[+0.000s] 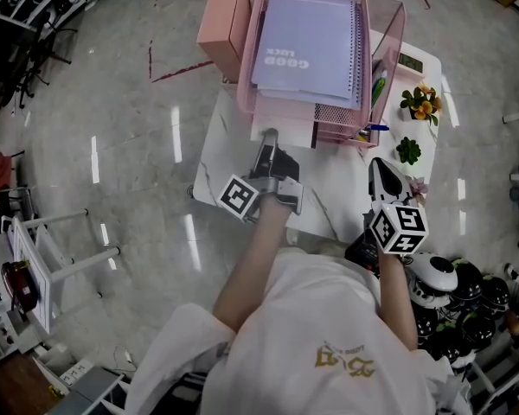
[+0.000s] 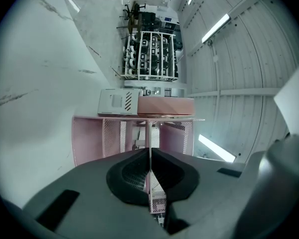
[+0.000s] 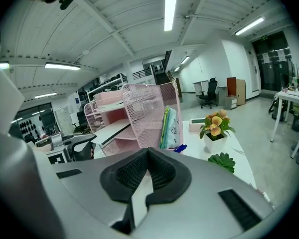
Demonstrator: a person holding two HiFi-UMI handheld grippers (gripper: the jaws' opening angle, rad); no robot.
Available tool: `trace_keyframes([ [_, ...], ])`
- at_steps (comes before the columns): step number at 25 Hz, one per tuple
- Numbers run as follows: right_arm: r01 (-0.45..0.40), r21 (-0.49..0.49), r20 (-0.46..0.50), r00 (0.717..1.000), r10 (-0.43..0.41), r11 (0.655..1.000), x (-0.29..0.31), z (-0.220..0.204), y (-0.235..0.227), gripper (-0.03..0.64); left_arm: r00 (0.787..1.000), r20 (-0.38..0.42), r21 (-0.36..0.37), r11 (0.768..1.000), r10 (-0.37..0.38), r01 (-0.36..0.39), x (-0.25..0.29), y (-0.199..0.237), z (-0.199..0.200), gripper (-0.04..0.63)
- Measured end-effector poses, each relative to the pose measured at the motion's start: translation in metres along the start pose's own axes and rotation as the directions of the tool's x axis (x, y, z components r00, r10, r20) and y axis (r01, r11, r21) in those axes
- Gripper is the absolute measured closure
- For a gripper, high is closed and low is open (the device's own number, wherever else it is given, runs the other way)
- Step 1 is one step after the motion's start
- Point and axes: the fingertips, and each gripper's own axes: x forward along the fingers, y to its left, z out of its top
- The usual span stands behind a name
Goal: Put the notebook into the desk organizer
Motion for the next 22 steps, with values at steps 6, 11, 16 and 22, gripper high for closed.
trace_keyframes([
  [6,0.008,0.004,0.001,1.0,-0.008,1.0,-0.003,0.002,-0.006,0.607,1.0,0.008,0.008,1.0,0.003,-0.003,0.005,0.0,0.001,0.568],
  [11,0.013,0.006,0.004,1.0,-0.013,1.0,-0.005,0.001,-0.009,0.607,1.0,0.011,0.011,1.0,0.003,-0.004,0.008,0.001,0.001,0.563],
  [16,0.012,0.003,0.017,1.0,-0.012,1.0,-0.007,0.004,-0.009,0.607,0.998,-0.024,0.039,0.998,0.051,-0.05,0.009,0.008,0.0,0.502],
  [22,0.002,-0.008,0.04,0.999,-0.002,1.0,-0.014,0.011,-0.001,0.607,0.997,-0.039,0.08,0.994,0.072,-0.069,0.001,0.007,0.004,0.433],
])
